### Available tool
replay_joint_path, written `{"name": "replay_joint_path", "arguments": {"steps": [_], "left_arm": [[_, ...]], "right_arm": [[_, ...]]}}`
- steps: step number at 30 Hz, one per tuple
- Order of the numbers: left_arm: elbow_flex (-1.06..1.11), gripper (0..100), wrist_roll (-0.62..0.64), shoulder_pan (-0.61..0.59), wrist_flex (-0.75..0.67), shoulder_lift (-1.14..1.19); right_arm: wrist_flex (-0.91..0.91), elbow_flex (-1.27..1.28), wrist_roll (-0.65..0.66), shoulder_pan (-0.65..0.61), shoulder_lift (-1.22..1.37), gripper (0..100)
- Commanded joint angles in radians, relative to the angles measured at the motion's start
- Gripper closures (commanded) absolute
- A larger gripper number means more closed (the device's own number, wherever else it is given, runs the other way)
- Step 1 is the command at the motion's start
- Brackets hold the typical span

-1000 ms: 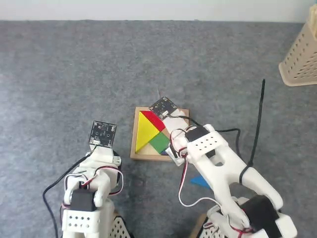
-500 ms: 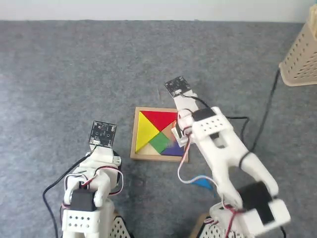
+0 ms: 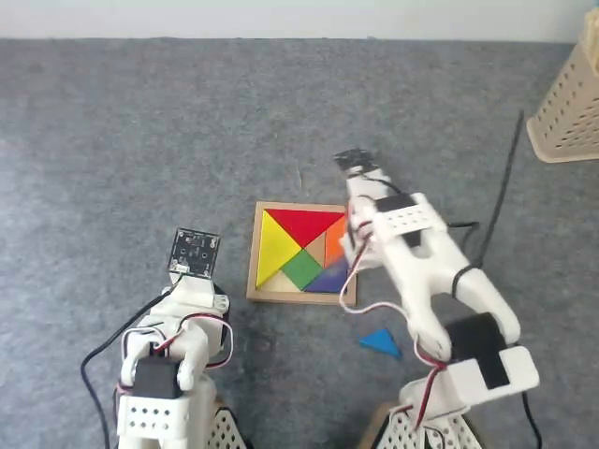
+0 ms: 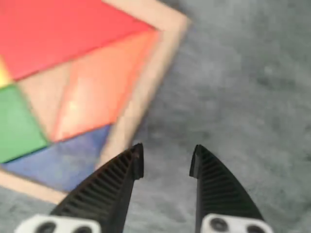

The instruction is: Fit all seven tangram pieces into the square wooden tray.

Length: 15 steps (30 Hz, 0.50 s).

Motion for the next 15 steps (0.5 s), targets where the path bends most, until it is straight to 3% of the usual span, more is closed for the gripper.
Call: {"name": "replay_joint_path", "arguments": {"steps": [1,5,8,11,15], "left_arm": [[-0.019,99,0.006,-0.005,0.006,-0.021],[-0.019,99,0.006,-0.005,0.006,-0.021],[-0.019,99,0.006,-0.005,0.006,-0.021],[-0.019,99,0.006,-0.005,0.006,-0.021],[-0.019,99,0.006,-0.005,0.006,-0.021]], "right_arm": [[0.002,-0.046,0.034,0.067,-0.010,82.8],[0.030,-0.055,0.054,0.105,-0.039,82.8],[0.177,-0.075,0.110,0.096,-0.131,82.9],[0.331,-0.012,0.250,0.038,-0.277,82.9],[0.357,0.201,0.407,-0.070,-0.478,82.7]]}}
